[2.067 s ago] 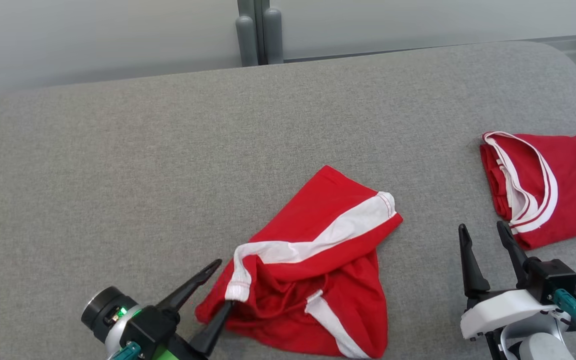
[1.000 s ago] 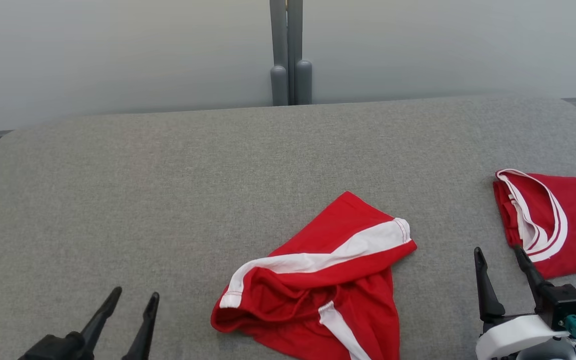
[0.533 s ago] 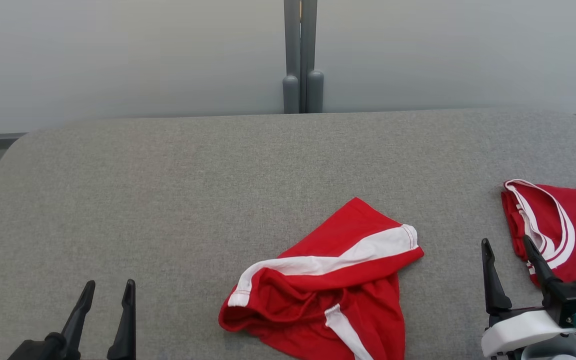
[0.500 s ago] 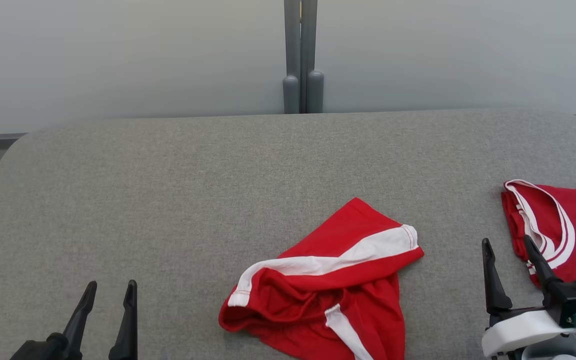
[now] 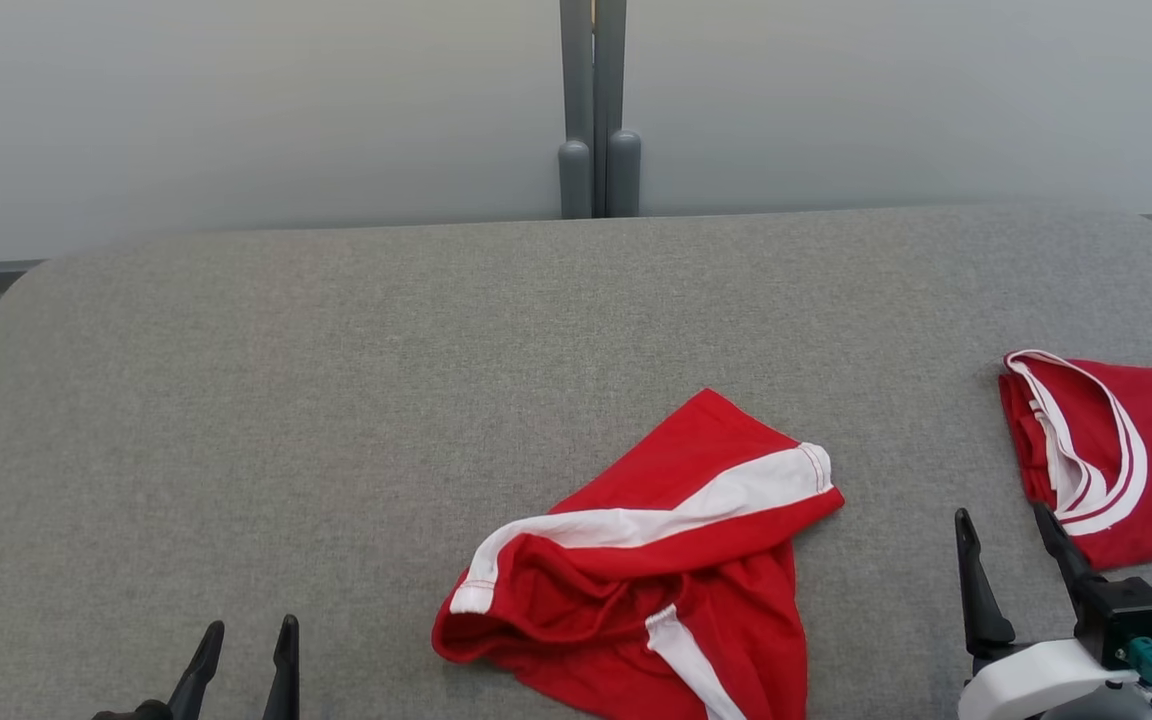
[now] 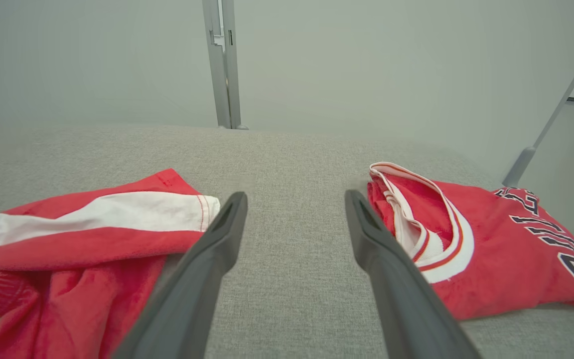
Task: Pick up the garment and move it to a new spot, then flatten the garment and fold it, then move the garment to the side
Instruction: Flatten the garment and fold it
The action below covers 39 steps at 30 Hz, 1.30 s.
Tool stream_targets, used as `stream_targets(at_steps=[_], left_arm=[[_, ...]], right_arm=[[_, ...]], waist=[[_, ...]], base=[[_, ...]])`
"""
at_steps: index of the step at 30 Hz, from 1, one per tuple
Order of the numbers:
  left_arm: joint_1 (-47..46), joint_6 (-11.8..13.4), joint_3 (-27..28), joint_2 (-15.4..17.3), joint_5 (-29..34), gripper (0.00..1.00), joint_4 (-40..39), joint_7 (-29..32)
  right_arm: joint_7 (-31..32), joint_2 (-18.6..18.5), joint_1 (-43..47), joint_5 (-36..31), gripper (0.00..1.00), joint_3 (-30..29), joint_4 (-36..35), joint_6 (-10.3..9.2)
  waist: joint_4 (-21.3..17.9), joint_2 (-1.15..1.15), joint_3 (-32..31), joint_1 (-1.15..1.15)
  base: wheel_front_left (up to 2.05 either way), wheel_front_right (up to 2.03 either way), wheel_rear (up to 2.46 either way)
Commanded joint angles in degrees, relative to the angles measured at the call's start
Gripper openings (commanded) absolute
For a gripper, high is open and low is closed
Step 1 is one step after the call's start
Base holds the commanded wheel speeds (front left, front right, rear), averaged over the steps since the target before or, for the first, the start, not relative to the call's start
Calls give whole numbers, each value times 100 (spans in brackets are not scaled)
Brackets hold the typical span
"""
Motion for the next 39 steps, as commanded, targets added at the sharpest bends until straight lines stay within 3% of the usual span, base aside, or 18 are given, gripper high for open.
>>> stream_targets(at_steps=[1,11,30,33,36,39], left_arm=[[-8,-25,33,-15,35,100,16,1],[-67,-107,166,-171,202,100,126,1],[-78,-126,-77,-99,246,100,-232,4],[-85,-73,-93,-144,155,100,-397,220],[0,55,-127,-401,-333,100,-980,957],[215,433,-57,-592,-902,100,-1809,1860]], right_arm=[[1,-16,49,-12,100,-12,19,-9],[1,-11,21,-7,100,-74,126,-9],[1,-7,-155,171,100,137,112,-9],[1,-65,-263,265,100,260,92,-9],[147,-358,-622,470,100,620,280,-9],[749,-712,-1060,800,100,1085,347,-8]], waist=[[0,0,2,0],[62,0,34,0],[62,0,54,0],[52,0,82,0],[39,0,179,0],[43,0,261,0]], base=[[0,0,0],[0,0,0],[0,0,0],[0,0,0],[0,0,0],[0,0,0]])
